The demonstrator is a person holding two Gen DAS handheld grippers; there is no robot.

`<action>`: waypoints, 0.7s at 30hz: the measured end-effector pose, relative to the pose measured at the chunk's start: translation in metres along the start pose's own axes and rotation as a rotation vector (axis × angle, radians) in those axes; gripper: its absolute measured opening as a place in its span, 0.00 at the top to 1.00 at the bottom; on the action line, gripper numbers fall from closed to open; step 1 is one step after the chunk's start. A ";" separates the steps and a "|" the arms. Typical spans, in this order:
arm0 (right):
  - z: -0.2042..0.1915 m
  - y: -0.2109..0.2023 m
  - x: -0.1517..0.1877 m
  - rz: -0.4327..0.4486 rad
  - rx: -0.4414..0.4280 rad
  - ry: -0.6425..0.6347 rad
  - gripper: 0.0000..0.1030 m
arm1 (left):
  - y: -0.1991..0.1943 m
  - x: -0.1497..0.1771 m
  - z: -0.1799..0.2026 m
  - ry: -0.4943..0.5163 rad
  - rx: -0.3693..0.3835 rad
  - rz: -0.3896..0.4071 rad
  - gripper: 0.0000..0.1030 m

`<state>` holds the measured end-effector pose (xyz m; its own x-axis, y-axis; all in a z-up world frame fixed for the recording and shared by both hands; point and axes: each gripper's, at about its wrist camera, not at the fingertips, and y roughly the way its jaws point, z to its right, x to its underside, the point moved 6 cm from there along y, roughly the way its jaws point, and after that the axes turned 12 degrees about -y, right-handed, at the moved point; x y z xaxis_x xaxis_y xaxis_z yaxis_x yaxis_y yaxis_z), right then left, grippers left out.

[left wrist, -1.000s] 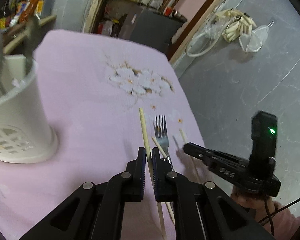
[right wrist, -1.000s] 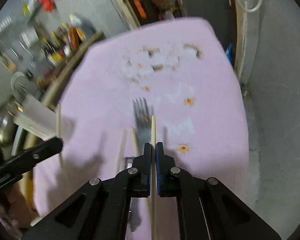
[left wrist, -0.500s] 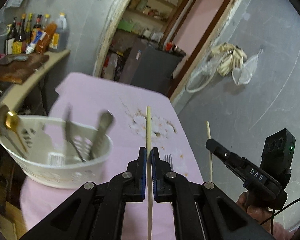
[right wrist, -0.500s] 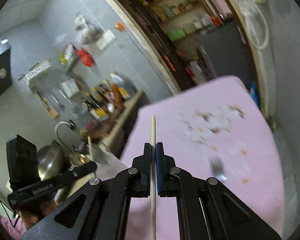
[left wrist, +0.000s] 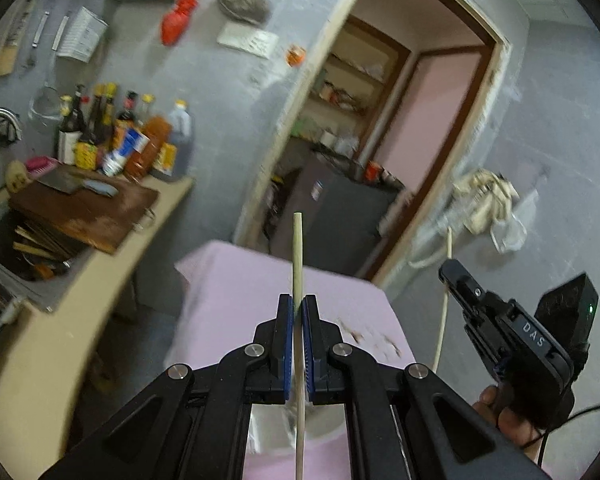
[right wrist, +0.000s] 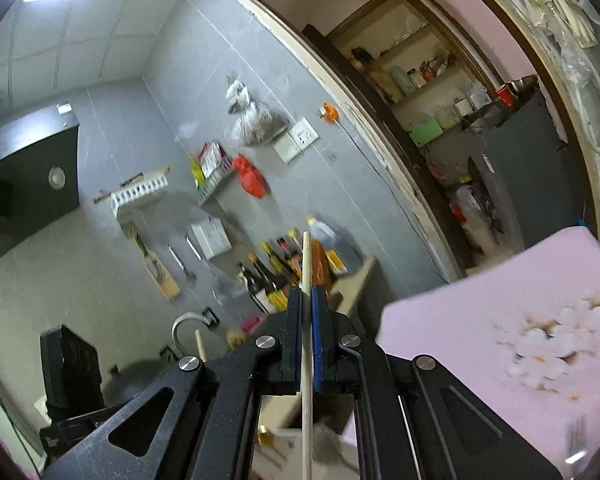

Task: Organize utensils
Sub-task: 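Carry both chopsticks into the white holder and open both tools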

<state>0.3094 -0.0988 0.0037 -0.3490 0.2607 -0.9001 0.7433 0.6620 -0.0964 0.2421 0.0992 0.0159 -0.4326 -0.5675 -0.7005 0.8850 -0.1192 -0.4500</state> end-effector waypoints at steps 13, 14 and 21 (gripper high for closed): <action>0.013 0.052 0.040 -0.035 0.121 -0.014 0.96 | 0.034 -0.025 -0.047 0.032 -0.092 0.092 0.95; 0.017 0.052 0.042 -0.041 0.123 -0.018 0.96 | 0.034 -0.023 -0.048 0.035 -0.093 0.091 0.95; 0.016 0.057 0.059 -0.081 0.120 -0.105 0.96 | 0.047 0.003 -0.051 0.129 -0.161 0.099 0.95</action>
<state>0.3406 -0.0567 -0.0622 -0.3537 0.1305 -0.9262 0.7799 0.5878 -0.2150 0.2737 0.1333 -0.0361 -0.3724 -0.4595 -0.8063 0.8899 0.0696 -0.4507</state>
